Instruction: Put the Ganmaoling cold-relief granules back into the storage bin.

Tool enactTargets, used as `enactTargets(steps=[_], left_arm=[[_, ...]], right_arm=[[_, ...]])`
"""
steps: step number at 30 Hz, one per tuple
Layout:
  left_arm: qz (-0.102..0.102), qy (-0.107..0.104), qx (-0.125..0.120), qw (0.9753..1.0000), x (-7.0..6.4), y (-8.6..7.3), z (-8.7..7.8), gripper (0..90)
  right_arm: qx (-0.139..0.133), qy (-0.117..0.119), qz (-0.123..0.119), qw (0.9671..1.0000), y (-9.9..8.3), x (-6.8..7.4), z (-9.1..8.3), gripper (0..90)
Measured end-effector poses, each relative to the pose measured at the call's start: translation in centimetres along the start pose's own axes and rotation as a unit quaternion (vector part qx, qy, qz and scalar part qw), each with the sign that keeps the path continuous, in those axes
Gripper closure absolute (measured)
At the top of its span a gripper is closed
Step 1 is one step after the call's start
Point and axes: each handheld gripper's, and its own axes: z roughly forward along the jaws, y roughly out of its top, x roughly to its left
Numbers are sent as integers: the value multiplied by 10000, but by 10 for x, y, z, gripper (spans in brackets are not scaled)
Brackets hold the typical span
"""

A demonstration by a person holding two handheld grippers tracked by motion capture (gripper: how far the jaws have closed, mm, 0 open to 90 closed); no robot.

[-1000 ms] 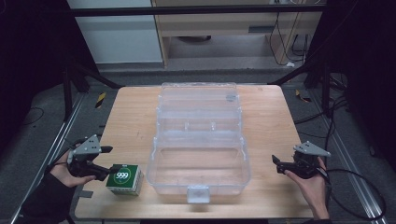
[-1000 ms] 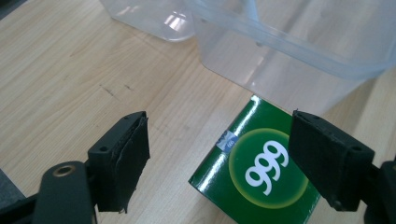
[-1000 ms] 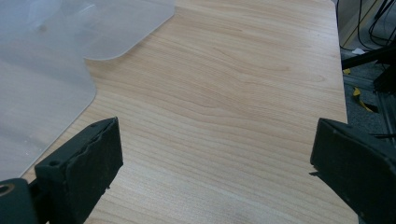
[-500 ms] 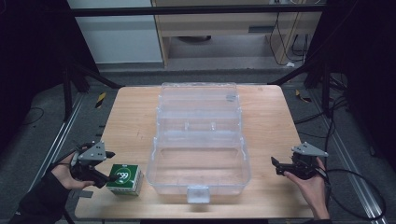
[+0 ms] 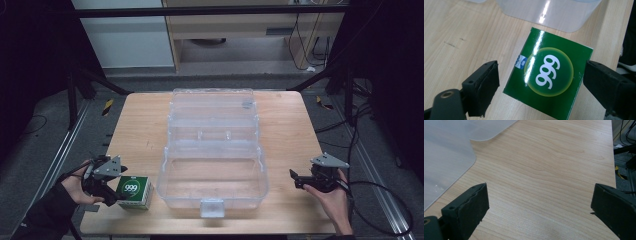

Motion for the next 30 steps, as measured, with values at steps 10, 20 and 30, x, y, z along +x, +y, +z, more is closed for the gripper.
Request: enactTargets(steps=[10,20,30], left_arm=[[148,-51,281,9995,-2,3,8,77],[295,-172,422,9985,-4,9,22,46],[438,-295,586,9969,-3,9,35,32]], right_arm=[[69,7,-44,10000,-1,0,1,11],[129,29,-89,9999,-2,1,3,6],[191,63,-132,9997,-3,3,5,6]])
